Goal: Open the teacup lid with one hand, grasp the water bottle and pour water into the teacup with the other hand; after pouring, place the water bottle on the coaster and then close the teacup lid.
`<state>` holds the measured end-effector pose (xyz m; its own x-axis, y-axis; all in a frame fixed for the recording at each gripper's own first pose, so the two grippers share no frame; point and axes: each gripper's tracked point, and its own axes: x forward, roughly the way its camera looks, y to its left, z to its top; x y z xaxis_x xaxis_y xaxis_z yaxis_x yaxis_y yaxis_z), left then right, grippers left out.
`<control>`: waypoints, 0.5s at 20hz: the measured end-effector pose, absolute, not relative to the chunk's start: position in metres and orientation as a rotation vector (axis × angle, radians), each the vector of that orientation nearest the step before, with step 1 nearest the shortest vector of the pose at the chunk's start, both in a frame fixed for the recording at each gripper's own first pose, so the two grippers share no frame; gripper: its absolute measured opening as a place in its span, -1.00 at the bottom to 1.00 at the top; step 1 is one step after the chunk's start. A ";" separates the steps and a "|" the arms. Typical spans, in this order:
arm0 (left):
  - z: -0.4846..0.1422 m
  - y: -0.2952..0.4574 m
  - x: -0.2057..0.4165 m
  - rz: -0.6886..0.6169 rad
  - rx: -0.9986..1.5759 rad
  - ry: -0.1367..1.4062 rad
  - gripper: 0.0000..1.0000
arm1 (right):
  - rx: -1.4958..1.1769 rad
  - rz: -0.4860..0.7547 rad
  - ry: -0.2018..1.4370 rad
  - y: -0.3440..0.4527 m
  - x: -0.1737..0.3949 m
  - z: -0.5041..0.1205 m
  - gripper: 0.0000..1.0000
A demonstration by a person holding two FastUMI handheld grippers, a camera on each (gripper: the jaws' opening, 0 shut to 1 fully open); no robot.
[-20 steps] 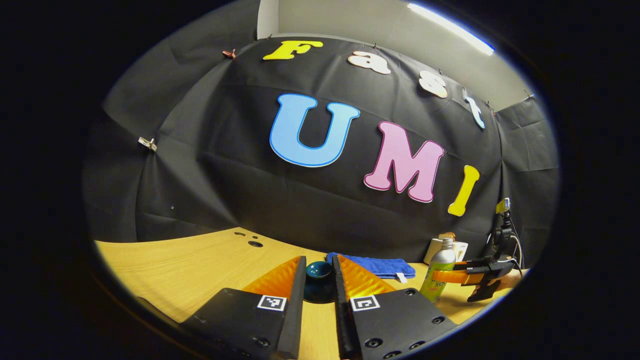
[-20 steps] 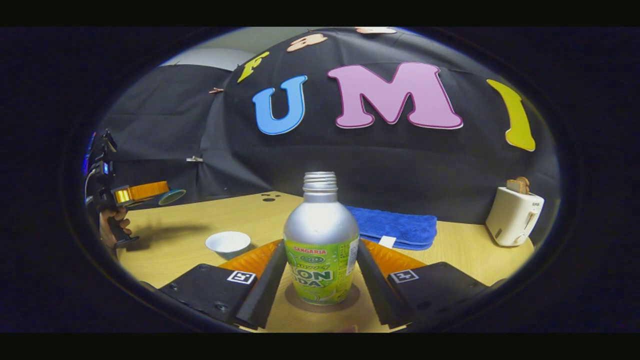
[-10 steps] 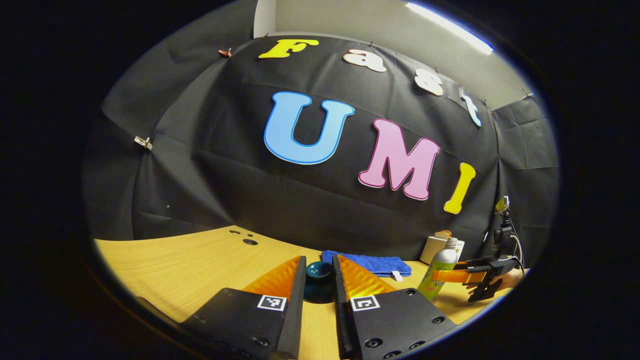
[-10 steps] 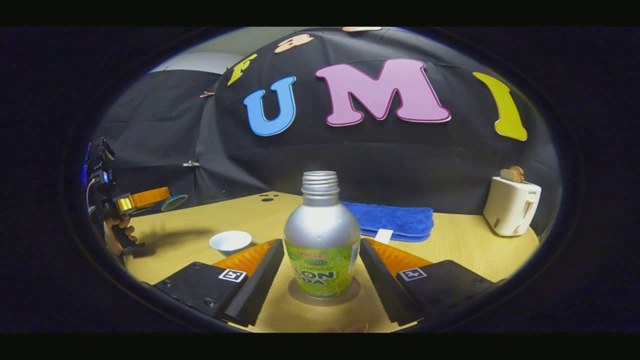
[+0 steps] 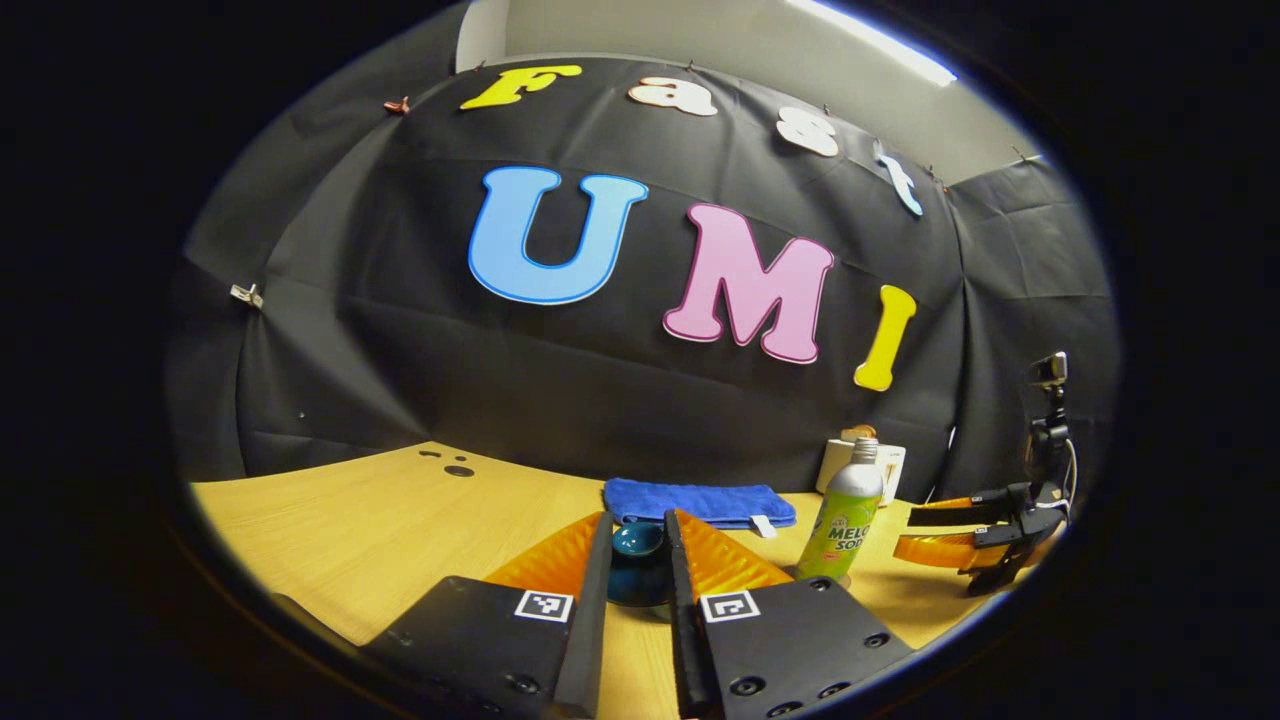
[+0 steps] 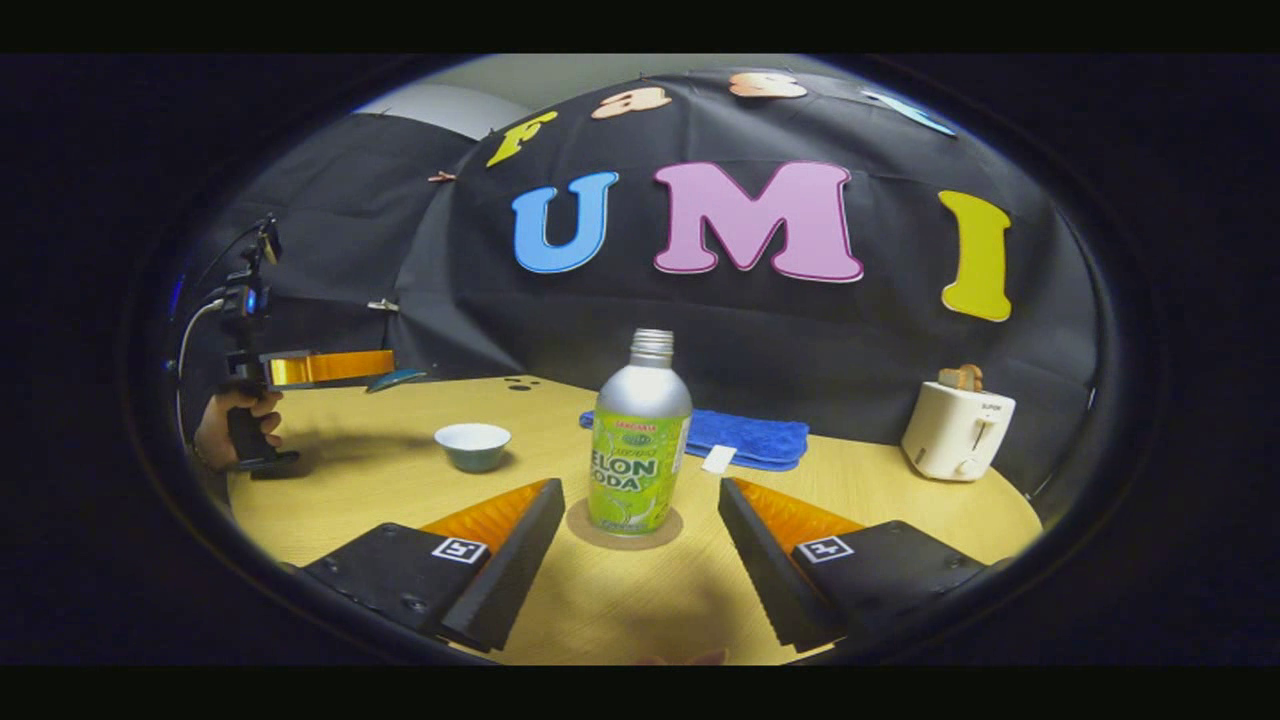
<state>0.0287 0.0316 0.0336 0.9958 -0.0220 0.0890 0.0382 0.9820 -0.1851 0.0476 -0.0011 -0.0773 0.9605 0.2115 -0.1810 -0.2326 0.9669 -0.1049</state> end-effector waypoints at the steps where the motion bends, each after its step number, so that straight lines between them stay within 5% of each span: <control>1: 0.032 0.028 0.033 -0.037 -0.186 -0.076 -0.36 | -0.106 0.232 0.175 0.002 0.043 -0.082 0.94; 10: 0.023 -0.001 0.065 -0.067 -0.058 0.001 -0.41 | -0.001 0.119 0.085 -0.010 0.034 -0.068 0.94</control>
